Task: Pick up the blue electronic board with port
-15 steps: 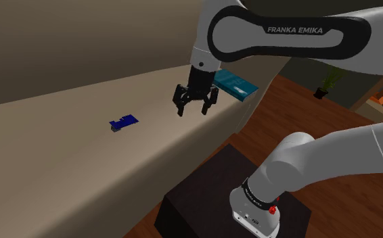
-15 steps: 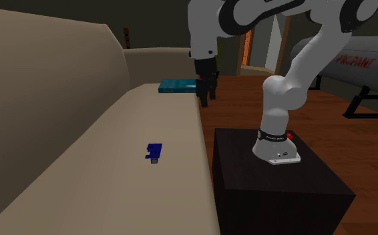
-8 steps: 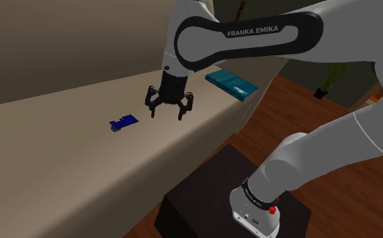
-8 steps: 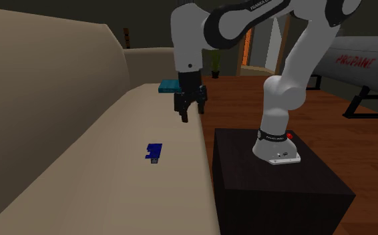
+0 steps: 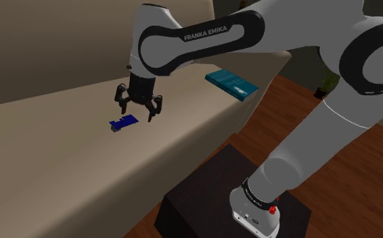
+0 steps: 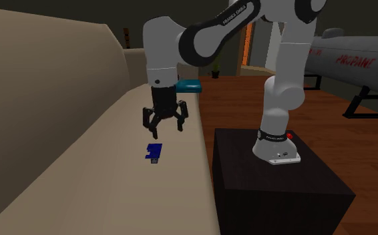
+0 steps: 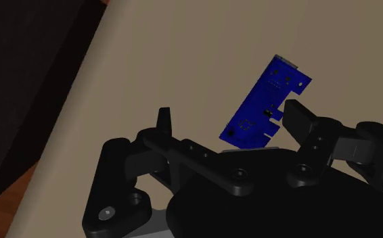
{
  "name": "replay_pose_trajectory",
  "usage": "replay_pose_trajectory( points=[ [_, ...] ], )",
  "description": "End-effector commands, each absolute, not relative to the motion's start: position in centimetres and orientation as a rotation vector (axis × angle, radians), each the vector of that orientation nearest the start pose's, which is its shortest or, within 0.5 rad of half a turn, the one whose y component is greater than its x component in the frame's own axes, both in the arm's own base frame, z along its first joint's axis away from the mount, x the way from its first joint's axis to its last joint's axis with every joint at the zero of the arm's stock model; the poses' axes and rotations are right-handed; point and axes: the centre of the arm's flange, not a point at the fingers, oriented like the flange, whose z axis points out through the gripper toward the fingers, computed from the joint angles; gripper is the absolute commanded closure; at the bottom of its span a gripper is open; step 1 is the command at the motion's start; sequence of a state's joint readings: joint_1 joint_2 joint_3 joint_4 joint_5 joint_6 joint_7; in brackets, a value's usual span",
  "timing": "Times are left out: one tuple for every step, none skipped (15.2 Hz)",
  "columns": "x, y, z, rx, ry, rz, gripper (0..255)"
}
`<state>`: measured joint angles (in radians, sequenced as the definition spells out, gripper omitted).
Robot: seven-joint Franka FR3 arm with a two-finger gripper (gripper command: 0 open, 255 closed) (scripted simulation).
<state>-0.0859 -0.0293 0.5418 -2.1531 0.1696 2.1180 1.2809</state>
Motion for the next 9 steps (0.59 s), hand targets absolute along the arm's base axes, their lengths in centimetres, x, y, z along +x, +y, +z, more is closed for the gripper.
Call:
replay_pose_trajectory(
  points=[
    [49.4, 25.2, 40.5, -2.686, 1.454, 0.151, 0],
    [50.4, 25.6, 40.1, -2.658, 1.500, 0.147, 0],
    [51.4, 26.0, 39.7, -2.632, 1.542, 0.143, 0],
    [51.4, 26.0, 39.2, -2.632, 1.542, 0.143, 0],
    [51.4, 26.0, 38.6, -2.632, 1.542, 0.143, 0],
    [51.4, 26.0, 38.1, -2.632, 1.542, 0.143, 0],
    [51.4, 26.0, 37.6, -2.632, 1.542, 0.143, 0],
    [51.4, 26.0, 37.0, -2.632, 1.542, 0.143, 0],
    [51.4, 26.0, 36.5, -2.632, 1.542, 0.143, 0]
  ],
)
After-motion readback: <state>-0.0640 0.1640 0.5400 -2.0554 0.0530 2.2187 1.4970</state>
